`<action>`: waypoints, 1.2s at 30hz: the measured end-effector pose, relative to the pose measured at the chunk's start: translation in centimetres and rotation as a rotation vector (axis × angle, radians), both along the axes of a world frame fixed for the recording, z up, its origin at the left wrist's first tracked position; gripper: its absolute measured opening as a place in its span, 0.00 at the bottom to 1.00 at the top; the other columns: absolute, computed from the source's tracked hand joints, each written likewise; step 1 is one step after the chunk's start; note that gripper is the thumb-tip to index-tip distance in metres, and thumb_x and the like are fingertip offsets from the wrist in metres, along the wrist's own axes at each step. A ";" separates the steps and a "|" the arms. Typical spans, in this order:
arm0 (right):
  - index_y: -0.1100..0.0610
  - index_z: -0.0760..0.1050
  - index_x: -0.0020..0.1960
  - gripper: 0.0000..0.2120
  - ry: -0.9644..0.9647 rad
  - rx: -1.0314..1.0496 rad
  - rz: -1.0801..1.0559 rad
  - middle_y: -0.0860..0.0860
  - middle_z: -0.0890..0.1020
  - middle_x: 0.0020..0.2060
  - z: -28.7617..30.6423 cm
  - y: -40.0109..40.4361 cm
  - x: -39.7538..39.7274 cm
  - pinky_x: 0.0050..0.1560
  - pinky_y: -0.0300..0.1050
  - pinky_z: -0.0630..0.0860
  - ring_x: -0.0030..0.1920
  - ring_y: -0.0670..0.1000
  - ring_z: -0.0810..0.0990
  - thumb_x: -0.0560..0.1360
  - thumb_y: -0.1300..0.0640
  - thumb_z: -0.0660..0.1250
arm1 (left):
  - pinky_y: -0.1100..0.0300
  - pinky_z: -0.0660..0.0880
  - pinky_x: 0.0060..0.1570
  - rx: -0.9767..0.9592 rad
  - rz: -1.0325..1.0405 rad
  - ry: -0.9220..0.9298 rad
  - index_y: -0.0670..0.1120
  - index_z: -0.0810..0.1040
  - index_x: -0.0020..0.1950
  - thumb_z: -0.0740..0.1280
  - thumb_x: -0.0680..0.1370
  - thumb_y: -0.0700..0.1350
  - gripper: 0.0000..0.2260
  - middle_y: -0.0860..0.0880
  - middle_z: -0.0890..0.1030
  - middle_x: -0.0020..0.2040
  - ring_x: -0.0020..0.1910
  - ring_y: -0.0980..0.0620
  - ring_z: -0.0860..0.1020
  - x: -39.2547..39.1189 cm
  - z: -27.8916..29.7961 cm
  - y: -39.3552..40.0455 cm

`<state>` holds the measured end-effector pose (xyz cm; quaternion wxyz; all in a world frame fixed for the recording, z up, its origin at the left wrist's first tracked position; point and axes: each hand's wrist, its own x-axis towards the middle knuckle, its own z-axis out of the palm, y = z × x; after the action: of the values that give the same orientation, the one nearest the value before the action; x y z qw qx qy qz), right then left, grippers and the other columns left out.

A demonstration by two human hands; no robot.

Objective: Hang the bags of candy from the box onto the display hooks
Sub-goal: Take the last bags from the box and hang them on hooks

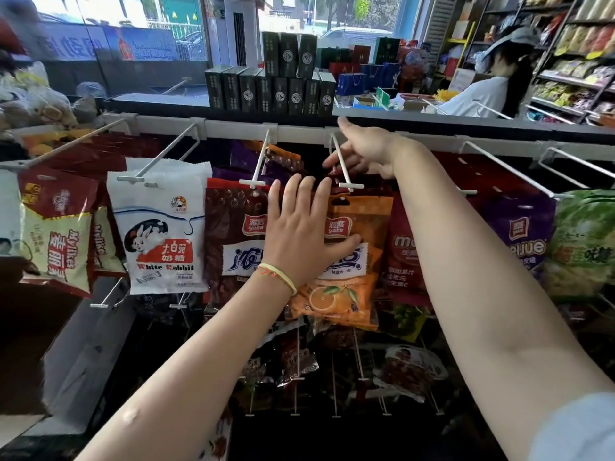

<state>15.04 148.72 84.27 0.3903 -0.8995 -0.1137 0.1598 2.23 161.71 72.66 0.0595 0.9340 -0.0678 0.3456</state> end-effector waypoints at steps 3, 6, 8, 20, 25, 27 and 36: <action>0.58 0.82 0.50 0.33 -0.135 0.154 -0.153 0.56 0.85 0.50 0.4 -0.8 -0.2 0.64 0.53 0.75 0.54 0.55 0.83 0.84 0.37 0.46 | 0.37 0.46 0.78 0.033 0.003 -0.048 0.42 0.58 0.80 0.57 0.76 0.72 0.44 0.37 0.59 0.79 0.80 0.37 0.53 -0.6 -0.6 -0.7; 0.56 0.82 0.46 0.25 -0.251 0.161 -0.166 0.55 0.85 0.50 0.9 -1.5 -0.9 0.62 0.50 0.76 0.53 0.53 0.83 0.85 0.44 0.51 | 0.37 0.44 0.78 0.079 -0.016 -0.075 0.40 0.52 0.82 0.57 0.76 0.72 0.47 0.37 0.51 0.81 0.81 0.37 0.47 -1.3 -1.7 -1.8; 0.55 0.82 0.46 0.20 -0.291 0.136 -0.159 0.54 0.85 0.49 0.9 -1.6 -1.5 0.57 0.47 0.76 0.50 0.51 0.82 0.84 0.49 0.54 | 0.38 0.42 0.78 0.078 0.008 -0.069 0.39 0.49 0.82 0.58 0.75 0.72 0.48 0.37 0.50 0.82 0.81 0.37 0.46 -1.4 -2.1 -2.3; 0.51 0.84 0.53 0.06 -0.623 -0.444 -0.067 0.50 0.84 0.54 -1.1 -1.0 -3.2 0.68 0.61 0.71 0.58 0.54 0.80 0.77 0.55 0.71 | 0.36 0.46 0.77 0.108 0.052 -0.019 0.40 0.43 0.81 0.57 0.74 0.73 0.50 0.39 0.51 0.82 0.81 0.40 0.48 -0.4 -2.6 -2.2; 0.52 0.85 0.51 0.06 -0.700 -0.461 -0.177 0.51 0.85 0.54 -1.6 0.1 -1.5 0.67 0.58 0.71 0.59 0.55 0.80 0.79 0.57 0.68 | 0.36 0.46 0.77 0.114 0.059 -0.019 0.41 0.44 0.81 0.55 0.74 0.73 0.49 0.40 0.53 0.82 0.81 0.40 0.50 -0.6 -2.4 -2.1; 0.54 0.85 0.54 0.09 -0.691 -0.435 -0.163 0.52 0.85 0.54 -1.5 -0.2 -1.1 0.60 0.52 0.74 0.58 0.56 0.80 0.80 0.54 0.67 | 0.36 0.45 0.77 0.118 0.055 -0.021 0.41 0.46 0.81 0.55 0.74 0.74 0.49 0.40 0.53 0.82 0.81 0.41 0.50 -0.7 -2.3 -2.0; 0.63 0.78 0.65 0.26 -0.414 -0.581 -0.090 0.58 0.81 0.60 -0.4 -0.8 0.8 0.54 0.49 0.72 0.61 0.60 0.78 0.81 0.42 0.62 | 0.36 0.45 0.77 0.068 -0.004 -0.024 0.43 0.51 0.82 0.54 0.76 0.72 0.45 0.43 0.52 0.82 0.82 0.42 0.48 -0.7 -2.0 -1.3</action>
<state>15.80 147.87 83.92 0.0938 -0.9904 -0.1003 -0.0174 1.57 160.41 70.68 0.0275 0.9311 -0.0818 0.3544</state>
